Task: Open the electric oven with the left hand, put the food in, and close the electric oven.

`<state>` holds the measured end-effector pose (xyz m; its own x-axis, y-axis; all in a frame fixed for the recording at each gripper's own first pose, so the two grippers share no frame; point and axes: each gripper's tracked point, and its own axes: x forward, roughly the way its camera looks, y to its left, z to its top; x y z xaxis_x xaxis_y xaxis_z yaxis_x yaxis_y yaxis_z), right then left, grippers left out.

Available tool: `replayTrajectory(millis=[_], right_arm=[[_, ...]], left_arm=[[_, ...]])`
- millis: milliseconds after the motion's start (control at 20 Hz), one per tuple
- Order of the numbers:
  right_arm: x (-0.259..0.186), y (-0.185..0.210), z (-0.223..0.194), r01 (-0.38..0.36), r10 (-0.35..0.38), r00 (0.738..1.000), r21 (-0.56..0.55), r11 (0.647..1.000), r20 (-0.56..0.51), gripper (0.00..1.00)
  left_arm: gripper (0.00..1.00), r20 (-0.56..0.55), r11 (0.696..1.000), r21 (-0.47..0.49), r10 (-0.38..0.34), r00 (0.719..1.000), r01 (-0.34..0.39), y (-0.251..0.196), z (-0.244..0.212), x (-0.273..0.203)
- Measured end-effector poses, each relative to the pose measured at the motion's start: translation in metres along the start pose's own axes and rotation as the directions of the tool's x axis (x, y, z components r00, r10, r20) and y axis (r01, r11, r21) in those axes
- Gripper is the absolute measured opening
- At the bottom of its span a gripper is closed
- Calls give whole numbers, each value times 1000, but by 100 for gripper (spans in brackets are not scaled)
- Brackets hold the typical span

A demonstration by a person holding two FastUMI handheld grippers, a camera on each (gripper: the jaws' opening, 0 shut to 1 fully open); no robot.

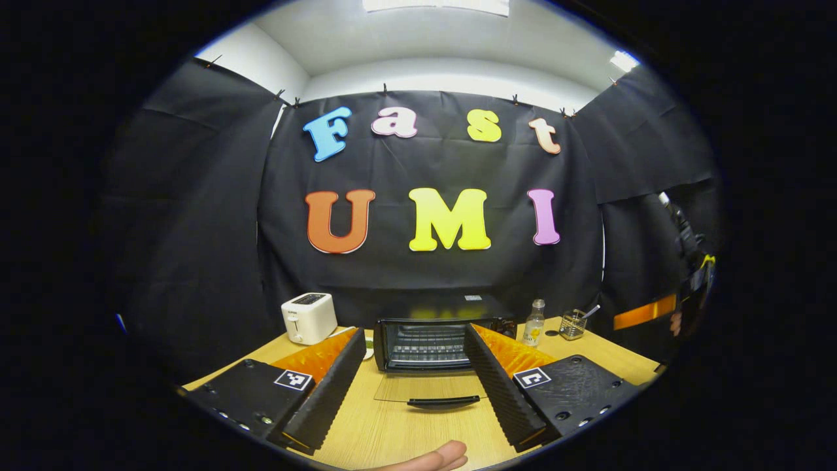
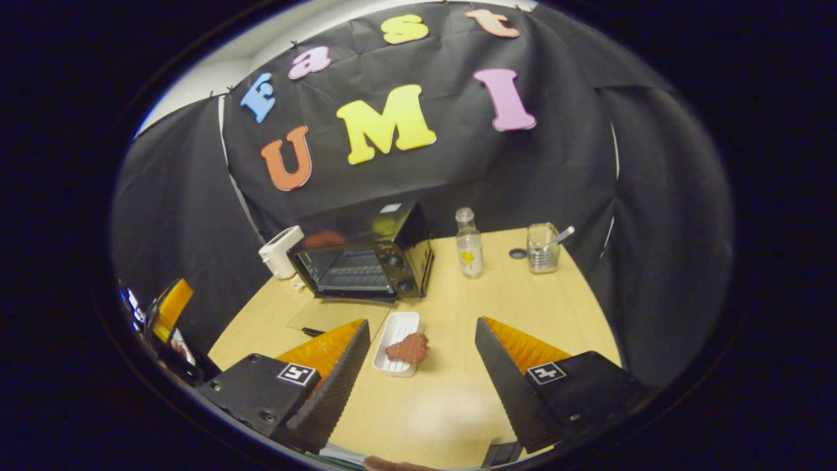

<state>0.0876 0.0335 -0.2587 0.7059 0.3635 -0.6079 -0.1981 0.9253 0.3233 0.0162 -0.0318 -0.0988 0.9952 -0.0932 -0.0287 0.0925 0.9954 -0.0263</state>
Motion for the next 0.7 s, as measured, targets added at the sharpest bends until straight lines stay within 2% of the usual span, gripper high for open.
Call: replayTrajectory(millis=[200, 400, 450, 500, 600, 650, 700], right_arm=[[56, -7, -35, -69, 89, 982, 120, 990, -168, 97], [86, -15, -55, -118, 171, 956, 222, 968, -240, 92], [91, -15, -59, -130, 192, 948, 242, 962, -255, 81], [96, -16, -62, -138, 209, 942, 264, 955, -263, 83], [110, -21, -65, -122, 208, 940, 304, 945, -271, 69], [116, -21, -66, -130, 221, 938, 319, 939, -268, 54], [118, -20, -68, -142, 237, 934, 332, 933, -268, 52]], left_arm=[[96, 42, 1000, -8, 8, 999, -8, -2, 23, -26], [96, 59, 1000, 24, -11, 998, 10, -13, 27, -44], [95, 55, 999, 29, -24, 998, 23, -18, 26, -47], [95, 58, 999, 36, -36, 998, 34, -22, 27, -50], [96, 53, 998, 48, -41, 998, 39, -25, 27, -52], [96, 51, 998, 50, -39, 998, 36, -24, 27, -52], [96, 50, 998, 48, -37, 998, 35, -25, 26, -51]])
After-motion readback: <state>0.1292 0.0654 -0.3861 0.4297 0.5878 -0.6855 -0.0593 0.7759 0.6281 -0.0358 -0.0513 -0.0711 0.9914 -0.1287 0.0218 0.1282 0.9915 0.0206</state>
